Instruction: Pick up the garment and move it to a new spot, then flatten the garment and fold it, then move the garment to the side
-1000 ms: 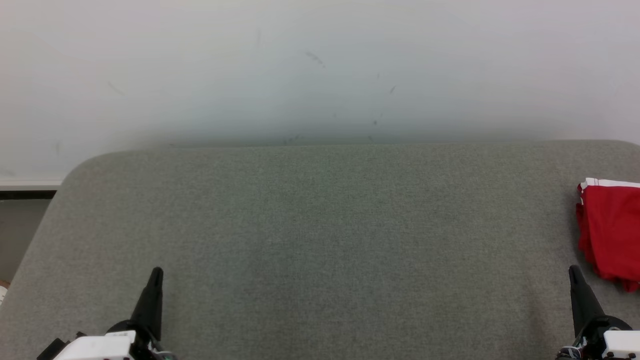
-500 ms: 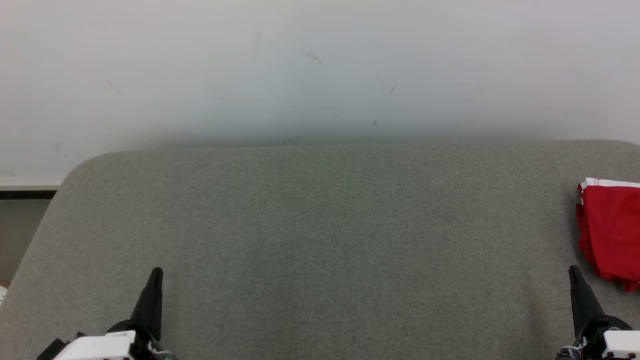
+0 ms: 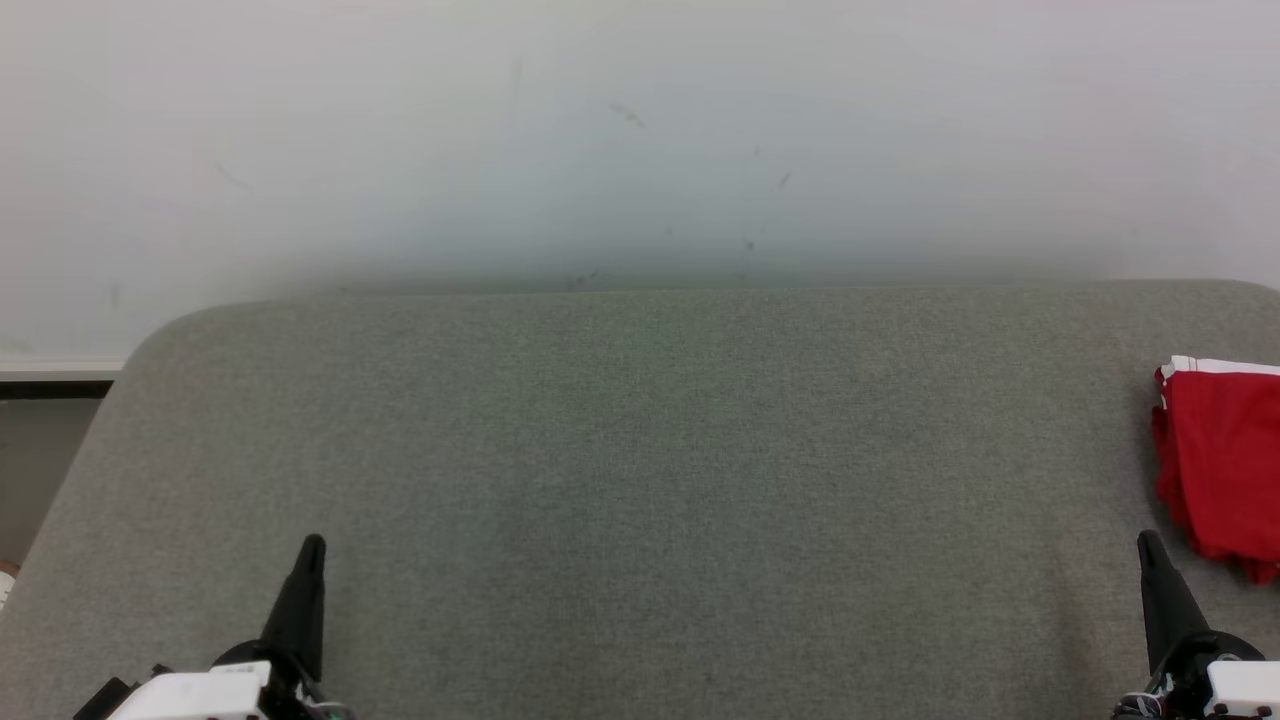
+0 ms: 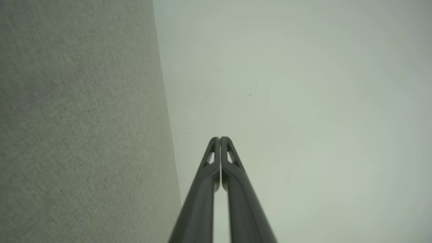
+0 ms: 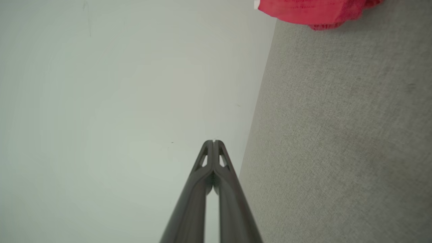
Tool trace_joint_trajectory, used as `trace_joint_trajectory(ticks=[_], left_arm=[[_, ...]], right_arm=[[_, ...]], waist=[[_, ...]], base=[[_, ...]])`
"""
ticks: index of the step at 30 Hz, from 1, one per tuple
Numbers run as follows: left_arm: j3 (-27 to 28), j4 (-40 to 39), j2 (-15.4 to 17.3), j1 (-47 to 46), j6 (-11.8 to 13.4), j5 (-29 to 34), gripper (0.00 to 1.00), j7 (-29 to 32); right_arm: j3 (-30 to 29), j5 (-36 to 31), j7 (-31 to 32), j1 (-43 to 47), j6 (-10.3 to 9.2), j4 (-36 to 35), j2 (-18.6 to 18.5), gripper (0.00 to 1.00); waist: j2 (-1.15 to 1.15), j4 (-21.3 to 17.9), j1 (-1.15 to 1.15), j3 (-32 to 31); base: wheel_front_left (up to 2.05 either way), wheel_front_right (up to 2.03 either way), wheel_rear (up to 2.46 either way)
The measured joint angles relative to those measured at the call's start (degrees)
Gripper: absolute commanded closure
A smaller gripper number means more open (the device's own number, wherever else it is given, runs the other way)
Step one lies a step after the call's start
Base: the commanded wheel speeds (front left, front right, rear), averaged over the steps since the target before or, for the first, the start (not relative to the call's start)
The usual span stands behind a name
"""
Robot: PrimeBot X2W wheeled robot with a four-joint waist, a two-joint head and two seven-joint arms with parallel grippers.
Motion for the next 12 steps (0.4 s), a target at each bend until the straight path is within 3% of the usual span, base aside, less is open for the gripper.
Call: trace_joint_trajectory(ticks=[12], left_arm=[[0.1,0.0,-0.1,0.0,0.0,0.0,1.00,0.1]], right_arm=[[0.0,0.0,0.0,0.0,0.00,0.0,0.0,1.00]], waist=[[0.00,0.0,0.00,0.0]], base=[[0.00,0.00,0.00]])
